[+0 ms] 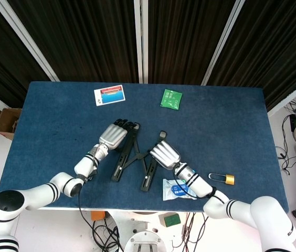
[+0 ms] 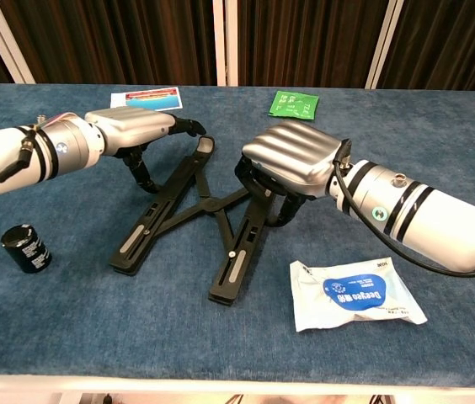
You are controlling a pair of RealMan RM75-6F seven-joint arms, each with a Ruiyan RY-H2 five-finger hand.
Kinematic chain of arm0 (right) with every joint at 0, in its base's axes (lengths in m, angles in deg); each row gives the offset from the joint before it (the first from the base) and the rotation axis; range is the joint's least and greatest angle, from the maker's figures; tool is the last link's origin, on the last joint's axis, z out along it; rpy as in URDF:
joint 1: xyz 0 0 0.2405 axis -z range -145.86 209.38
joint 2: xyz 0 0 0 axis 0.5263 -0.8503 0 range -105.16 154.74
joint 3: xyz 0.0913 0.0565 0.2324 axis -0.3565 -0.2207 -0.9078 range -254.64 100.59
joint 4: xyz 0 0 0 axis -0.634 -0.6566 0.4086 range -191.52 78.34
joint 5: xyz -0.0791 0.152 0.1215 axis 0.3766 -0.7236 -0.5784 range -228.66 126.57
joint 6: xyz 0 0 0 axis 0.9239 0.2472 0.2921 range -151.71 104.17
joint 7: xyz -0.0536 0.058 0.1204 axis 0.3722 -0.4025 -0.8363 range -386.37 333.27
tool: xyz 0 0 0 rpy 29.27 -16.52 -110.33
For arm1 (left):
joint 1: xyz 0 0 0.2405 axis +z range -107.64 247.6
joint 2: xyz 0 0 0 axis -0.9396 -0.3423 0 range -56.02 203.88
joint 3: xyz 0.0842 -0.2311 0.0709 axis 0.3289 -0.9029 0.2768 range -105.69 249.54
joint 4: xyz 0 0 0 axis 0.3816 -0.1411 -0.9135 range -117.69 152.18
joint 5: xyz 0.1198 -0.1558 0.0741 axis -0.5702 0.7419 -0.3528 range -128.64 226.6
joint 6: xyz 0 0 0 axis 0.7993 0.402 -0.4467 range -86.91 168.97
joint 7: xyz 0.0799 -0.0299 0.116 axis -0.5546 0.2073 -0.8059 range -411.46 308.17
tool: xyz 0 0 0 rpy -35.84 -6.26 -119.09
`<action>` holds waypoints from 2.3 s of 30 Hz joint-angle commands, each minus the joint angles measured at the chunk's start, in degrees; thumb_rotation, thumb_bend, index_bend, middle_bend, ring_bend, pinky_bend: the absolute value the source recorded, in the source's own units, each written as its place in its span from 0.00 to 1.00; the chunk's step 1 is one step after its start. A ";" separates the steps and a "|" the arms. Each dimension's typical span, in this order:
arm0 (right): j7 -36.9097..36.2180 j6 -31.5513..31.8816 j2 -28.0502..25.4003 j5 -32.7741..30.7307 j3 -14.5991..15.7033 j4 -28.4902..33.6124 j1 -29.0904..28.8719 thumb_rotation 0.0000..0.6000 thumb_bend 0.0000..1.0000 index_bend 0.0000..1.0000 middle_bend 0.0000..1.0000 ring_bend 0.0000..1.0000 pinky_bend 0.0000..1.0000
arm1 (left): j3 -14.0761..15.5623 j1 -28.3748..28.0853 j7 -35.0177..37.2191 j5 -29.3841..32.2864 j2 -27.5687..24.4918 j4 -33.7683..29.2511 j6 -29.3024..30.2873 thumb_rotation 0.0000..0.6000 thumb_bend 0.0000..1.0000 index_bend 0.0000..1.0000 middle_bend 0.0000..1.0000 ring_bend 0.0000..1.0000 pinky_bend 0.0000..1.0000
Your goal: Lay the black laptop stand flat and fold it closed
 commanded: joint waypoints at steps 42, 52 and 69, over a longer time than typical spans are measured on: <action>14.97 -29.53 -14.11 -17.15 -4.21 20.35 -16.16 1.00 0.03 0.00 0.15 0.00 0.10 | 0.85 10.36 -0.73 1.90 -20.47 -23.66 14.47 1.00 0.09 0.07 0.07 0.04 0.09; 13.68 -29.93 -9.04 -16.76 -3.66 13.18 -18.49 1.00 0.10 0.07 0.21 0.01 0.10 | 0.73 10.66 0.70 1.69 -20.54 -22.98 14.64 1.00 0.09 0.07 0.07 0.04 0.09; 7.54 -27.53 -9.92 -15.82 -3.69 11.28 -17.39 1.00 0.34 0.14 0.22 0.02 0.04 | 1.07 12.31 1.04 1.64 -24.39 -24.89 15.61 1.00 0.09 0.07 0.07 0.04 0.09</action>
